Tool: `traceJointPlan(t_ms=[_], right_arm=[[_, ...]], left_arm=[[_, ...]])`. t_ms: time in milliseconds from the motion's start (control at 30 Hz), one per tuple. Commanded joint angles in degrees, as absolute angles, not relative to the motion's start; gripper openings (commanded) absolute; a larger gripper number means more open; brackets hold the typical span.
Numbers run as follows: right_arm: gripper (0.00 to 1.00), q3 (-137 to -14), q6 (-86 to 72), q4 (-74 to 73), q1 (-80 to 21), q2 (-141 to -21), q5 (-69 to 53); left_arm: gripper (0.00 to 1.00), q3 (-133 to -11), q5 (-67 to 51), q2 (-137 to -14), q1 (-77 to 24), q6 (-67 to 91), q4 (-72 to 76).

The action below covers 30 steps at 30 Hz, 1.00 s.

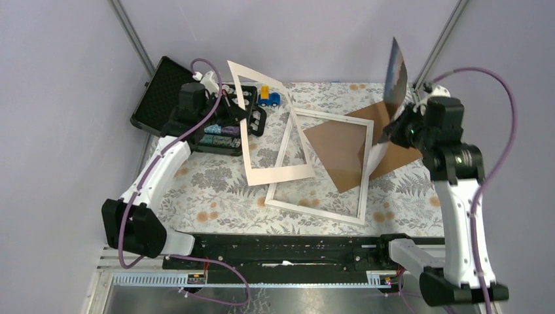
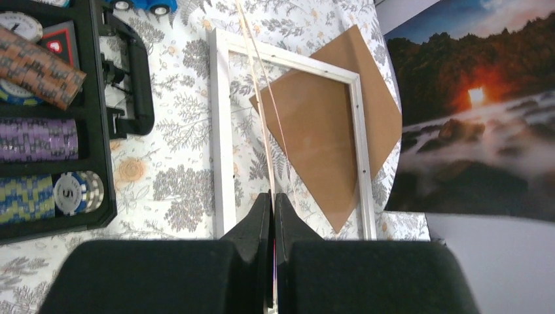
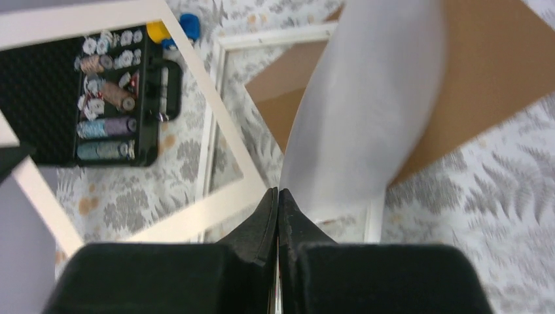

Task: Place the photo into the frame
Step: Pick up the photo at the center of the board, then place the photo at the center of the board.

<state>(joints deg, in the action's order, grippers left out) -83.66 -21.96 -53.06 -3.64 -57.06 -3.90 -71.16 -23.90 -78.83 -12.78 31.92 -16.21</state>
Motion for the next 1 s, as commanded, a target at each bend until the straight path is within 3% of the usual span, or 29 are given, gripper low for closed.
traceJointPlan(t_ms=[0,167,267,433,600,733,967], right_arm=[[0.00,-85.3,-19.8,-35.0,-3.1,-66.6,-7.5],[0.00,-97.3,-23.4,-35.0,9.1,-78.4,-27.0],[0.00,-99.9,-27.4,-33.8,15.8,-82.7,-36.2],[0.00,-99.1,-33.1,-28.9,22.1,-87.0,-46.9],[0.00,-95.9,-40.5,-21.9,31.1,-92.2,-53.5],[0.00,-98.5,-45.1,-20.6,33.0,-98.6,-60.4],[0.01,-98.4,-43.5,-22.2,33.0,-97.9,-59.2]], left_arm=[[0.00,-74.7,-20.8,-75.5,-12.9,32.3,-21.9],[0.00,-80.8,-14.7,-72.4,-15.9,35.1,-28.5],[0.00,-87.8,-3.1,-73.7,-26.4,32.3,-32.9],[0.00,-104.7,16.2,-85.5,-42.5,27.1,-43.5],[0.00,-113.6,32.4,-98.6,-55.7,25.2,-48.0],[0.00,-120.9,36.6,-107.9,-60.2,24.9,-50.4],[0.00,-126.6,37.1,-113.1,-62.1,23.5,-50.5]])
